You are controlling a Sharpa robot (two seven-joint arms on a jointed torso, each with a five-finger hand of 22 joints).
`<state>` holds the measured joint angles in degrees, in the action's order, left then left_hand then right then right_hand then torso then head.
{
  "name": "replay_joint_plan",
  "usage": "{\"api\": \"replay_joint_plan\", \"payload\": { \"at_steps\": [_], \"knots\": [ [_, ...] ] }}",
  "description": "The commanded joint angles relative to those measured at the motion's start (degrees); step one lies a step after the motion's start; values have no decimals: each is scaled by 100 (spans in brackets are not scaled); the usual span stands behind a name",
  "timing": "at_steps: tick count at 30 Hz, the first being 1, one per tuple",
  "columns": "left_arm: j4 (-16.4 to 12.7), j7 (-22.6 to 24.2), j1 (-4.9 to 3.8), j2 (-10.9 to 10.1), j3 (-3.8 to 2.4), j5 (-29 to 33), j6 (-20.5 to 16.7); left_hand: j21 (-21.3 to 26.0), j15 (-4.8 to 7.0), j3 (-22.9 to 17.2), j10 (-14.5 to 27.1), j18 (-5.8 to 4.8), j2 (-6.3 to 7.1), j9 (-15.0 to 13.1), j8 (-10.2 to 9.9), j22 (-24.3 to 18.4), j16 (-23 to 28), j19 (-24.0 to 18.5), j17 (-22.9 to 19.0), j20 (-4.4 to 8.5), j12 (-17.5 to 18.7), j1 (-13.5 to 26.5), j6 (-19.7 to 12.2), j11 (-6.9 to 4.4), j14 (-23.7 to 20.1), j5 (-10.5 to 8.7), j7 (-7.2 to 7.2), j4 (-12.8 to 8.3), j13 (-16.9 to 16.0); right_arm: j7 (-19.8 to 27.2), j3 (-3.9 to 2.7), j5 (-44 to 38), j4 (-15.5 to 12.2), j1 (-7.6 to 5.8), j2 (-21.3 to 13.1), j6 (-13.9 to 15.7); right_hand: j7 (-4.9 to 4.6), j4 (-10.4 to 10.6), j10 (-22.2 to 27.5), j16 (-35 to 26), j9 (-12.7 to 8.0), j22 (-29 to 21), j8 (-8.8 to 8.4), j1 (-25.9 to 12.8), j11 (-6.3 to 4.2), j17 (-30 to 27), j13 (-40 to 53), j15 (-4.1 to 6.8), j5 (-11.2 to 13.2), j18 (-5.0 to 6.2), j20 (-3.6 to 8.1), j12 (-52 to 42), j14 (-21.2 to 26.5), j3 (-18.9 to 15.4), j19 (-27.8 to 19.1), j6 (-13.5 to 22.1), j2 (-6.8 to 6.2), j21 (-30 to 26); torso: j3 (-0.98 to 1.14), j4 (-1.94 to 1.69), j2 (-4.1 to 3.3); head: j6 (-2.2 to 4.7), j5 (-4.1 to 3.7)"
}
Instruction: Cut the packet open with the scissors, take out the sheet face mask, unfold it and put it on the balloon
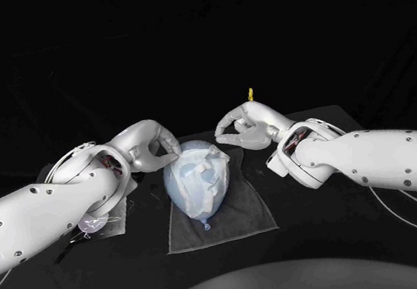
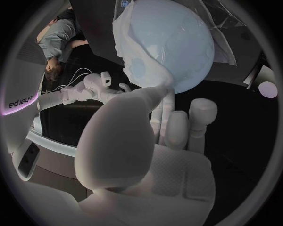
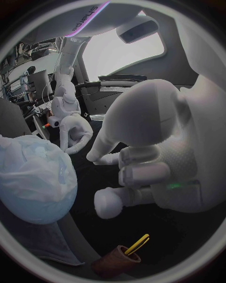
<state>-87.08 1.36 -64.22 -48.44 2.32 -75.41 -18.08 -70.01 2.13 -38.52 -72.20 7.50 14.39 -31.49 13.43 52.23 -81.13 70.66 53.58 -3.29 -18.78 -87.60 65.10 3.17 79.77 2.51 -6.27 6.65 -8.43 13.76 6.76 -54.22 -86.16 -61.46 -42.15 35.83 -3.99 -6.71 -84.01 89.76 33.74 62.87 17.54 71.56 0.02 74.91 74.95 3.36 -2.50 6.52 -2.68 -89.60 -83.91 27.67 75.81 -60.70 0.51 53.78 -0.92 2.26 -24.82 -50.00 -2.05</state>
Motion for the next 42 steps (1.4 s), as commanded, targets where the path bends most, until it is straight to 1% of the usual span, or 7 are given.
{"api": "replay_joint_plan", "payload": {
  "at_steps": [1,13,18,22,25,32,42],
  "knots": [
    [-55,393,-1,-24,-7,208,-475,-36,6,-147,-192,-21,-4,-69,33,31,25,41,29,5,31,120,19,-139,54,37,11,-97,-57,11,-6,-26,-7,-3,3,-28,3,3,-599,24,164,6,32,5,-28,1509,1505,35,-29,107,22,-40,-609,25,-1,-46,36,13,-1,-1,-3,0,19],
    [-233,523,-11,-157,-59,354,-534,-79,10,-458,-201,-25,3,-262,81,80,43,55,69,17,18,411,-19,-141,69,43,12,-373,-218,-228,-6,14,110,-5,28,-318,-22,46,-599,24,219,-213,58,-97,-7,1509,1505,18,-28,160,17,-40,-609,83,-150,87,54,-309,-1,-1,7,0,13],
    [-280,465,-16,-191,-69,374,-363,-74,9,-527,-191,-21,-2,-323,93,62,58,40,49,19,14,485,-37,-139,61,44,11,-444,-268,-419,-6,42,310,-20,97,-658,-429,98,-197,-44,22,-704,-472,-311,326,1256,1096,-256,-14,225,-154,515,-533,-92,-562,974,-181,-1065,3,-1,2,0,16],
    [-253,340,-18,-210,-70,464,-324,28,-27,-494,-26,6,21,-383,64,-110,94,-75,-13,0,71,641,-145,-96,15,33,-51,-461,-306,-503,-5,-72,437,-32,165,-880,-564,87,-101,-67,-120,-805,-722,-334,464,1167,1021,-378,-26,243,-257,613,-499,-182,-664,1177,-297,-1240,9,-1,1,0,4],
    [-215,232,-19,-212,-70,505,-303,202,-103,-203,211,34,47,-388,-63,-346,53,-241,180,-76,163,889,-421,-22,19,24,-97,-357,-322,-546,-4,-202,507,-36,215,-999,-600,78,-59,-76,-170,-850,-800,-335,500,1130,990,-414,-26,258,-295,652,-484,-229,-710,1225,-345,-1317,7,-2,6,0,0],
    [-83,-162,-18,-154,-58,409,-95,838,-387,1139,1056,169,223,-255,-387,-1189,313,-757,-702,-346,230,1382,-1310,283,-526,34,-359,-100,-390,-612,-4,-499,636,-39,308,-1157,-626,36,-18,-84,-226,-897,-877,-286,529,1089,962,-445,-26,285,-341,682,-466,-277,-766,1236,-393,-1402,3,-1,1,0,-14],
    [-17,-471,-12,-76,-24,59,222,1019,-403,2773,1550,207,-145,-164,-18,-1375,271,-797,-899,-393,-511,644,-1457,291,-715,37,-357,498,-730,-626,1,-589,744,-39,412,-1265,-642,32,-5,-86,-258,-893,-923,-282,545,1080,956,-460,-26,295,-366,686,-460,-318,-778,1244,-410,-1410,5,-4,-3,0,-8]
  ]
}}
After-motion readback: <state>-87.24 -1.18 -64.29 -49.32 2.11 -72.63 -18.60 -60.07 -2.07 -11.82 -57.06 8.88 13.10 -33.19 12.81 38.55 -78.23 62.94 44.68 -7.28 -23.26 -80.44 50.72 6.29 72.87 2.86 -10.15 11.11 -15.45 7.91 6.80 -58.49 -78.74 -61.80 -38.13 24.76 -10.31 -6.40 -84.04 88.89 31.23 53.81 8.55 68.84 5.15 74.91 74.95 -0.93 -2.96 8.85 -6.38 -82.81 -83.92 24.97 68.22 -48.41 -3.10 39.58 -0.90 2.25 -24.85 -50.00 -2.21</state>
